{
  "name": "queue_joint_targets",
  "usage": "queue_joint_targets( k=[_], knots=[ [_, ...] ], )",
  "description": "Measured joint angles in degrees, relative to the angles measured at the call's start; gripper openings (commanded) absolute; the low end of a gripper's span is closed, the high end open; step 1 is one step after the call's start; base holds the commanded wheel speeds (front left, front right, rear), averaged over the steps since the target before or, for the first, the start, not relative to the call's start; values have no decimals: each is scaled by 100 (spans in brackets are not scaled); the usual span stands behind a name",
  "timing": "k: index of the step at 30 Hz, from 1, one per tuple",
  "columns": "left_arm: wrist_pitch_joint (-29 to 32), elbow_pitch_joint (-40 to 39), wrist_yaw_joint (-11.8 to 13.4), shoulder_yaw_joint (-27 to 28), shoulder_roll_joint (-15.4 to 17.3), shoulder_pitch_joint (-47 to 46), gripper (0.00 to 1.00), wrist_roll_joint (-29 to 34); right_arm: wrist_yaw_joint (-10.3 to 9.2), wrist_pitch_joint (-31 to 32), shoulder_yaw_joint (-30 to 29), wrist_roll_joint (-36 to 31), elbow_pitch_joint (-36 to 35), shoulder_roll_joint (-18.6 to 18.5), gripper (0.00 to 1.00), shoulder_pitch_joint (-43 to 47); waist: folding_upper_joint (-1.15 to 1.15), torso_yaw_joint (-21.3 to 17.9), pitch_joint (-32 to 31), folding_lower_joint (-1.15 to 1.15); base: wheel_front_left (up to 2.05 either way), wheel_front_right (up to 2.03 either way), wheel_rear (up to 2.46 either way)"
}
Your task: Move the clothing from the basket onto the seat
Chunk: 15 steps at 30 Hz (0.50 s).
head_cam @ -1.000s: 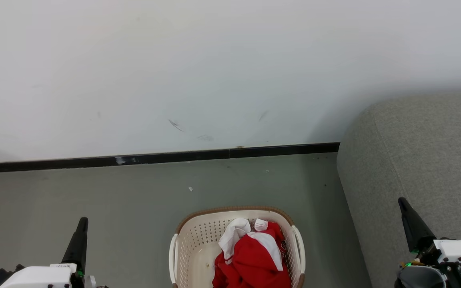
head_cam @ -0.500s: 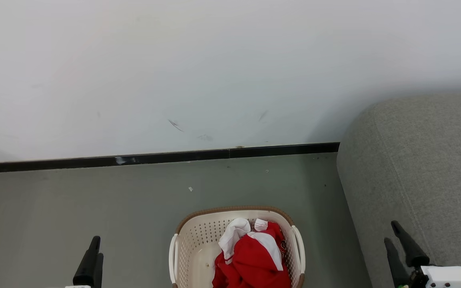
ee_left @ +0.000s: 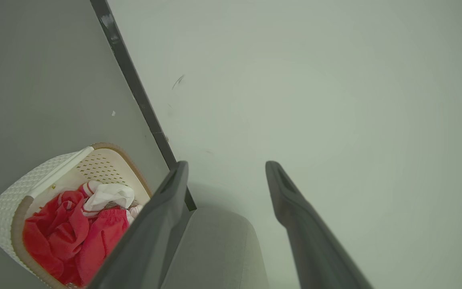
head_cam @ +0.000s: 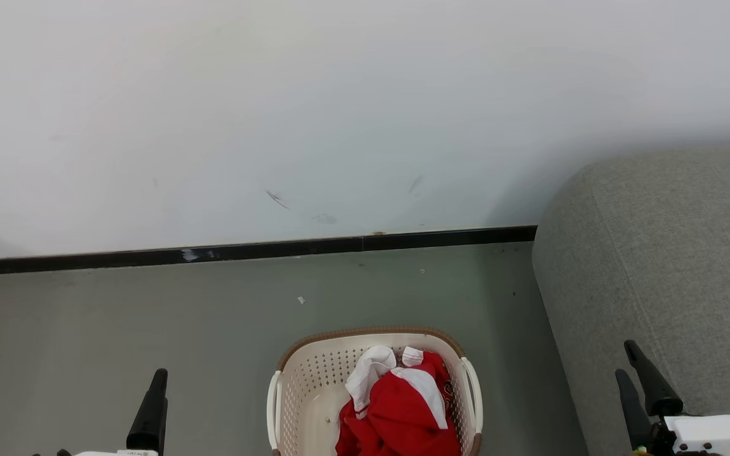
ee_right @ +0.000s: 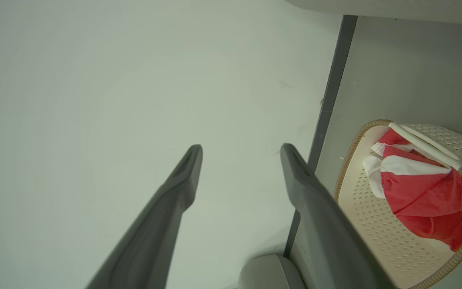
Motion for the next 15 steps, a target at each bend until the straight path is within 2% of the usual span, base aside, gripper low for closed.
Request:
queue_joint_targets(
  k=[10,15],
  knots=[
    [-197,-52,11,-226,183,-12,100,907,0,-144,-3,-1188,-167,-22,100,90,0,-14,-8,28,0,0,0],
    [-289,-131,122,-301,215,-27,100,1462,0,-202,4,-1793,-237,-16,100,105,0,-13,-17,43,0,0,0]
  ],
)
